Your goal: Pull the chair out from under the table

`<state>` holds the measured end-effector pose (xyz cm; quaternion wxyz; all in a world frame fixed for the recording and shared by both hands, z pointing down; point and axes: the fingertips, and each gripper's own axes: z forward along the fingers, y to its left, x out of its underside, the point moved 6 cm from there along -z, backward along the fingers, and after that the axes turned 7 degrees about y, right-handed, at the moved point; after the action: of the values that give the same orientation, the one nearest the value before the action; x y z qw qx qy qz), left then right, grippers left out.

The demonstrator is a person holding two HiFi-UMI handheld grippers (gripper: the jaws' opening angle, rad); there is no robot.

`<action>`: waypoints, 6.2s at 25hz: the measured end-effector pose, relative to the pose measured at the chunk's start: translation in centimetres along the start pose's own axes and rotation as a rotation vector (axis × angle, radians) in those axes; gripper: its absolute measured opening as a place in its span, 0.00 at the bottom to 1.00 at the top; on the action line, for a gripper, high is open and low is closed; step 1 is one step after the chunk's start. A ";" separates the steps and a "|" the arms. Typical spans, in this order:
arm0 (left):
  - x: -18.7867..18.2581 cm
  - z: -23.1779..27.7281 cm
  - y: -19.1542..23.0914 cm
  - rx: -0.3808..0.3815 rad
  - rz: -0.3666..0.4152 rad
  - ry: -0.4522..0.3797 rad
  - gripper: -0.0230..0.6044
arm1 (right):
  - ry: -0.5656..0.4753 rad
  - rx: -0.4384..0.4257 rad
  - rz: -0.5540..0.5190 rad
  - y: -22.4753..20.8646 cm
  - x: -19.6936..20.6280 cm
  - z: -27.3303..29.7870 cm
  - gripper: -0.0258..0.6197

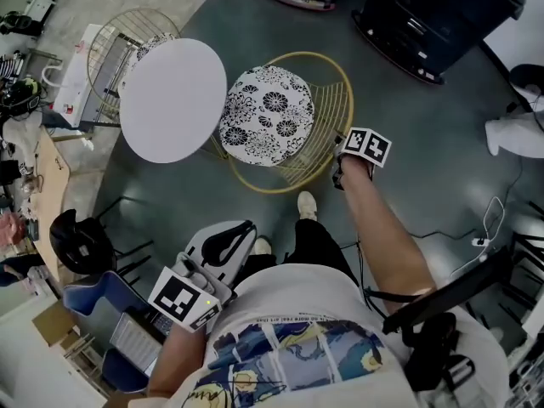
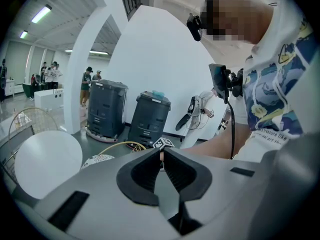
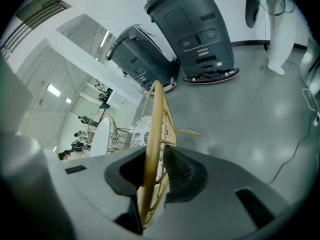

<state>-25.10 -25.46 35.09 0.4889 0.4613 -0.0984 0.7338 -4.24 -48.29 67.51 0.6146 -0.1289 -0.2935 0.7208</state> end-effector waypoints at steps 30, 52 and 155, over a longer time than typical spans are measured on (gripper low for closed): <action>-0.7 2.8 -1.6 0.122 0.062 0.048 0.07 | -0.133 0.135 0.096 -11.3 -3.6 -8.1 0.14; -2.5 6.4 -4.1 0.196 0.123 0.107 0.07 | -0.198 0.175 0.149 -21.8 -7.6 -15.3 0.14; 29.5 -1.9 -70.4 0.337 0.280 -0.038 0.07 | -0.350 -0.274 -1.148 -26.8 57.5 -69.6 0.06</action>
<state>27.88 29.56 35.24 0.2965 0.5319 -0.0466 0.7918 43.32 27.40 37.84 0.8252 0.0920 -0.5026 0.2409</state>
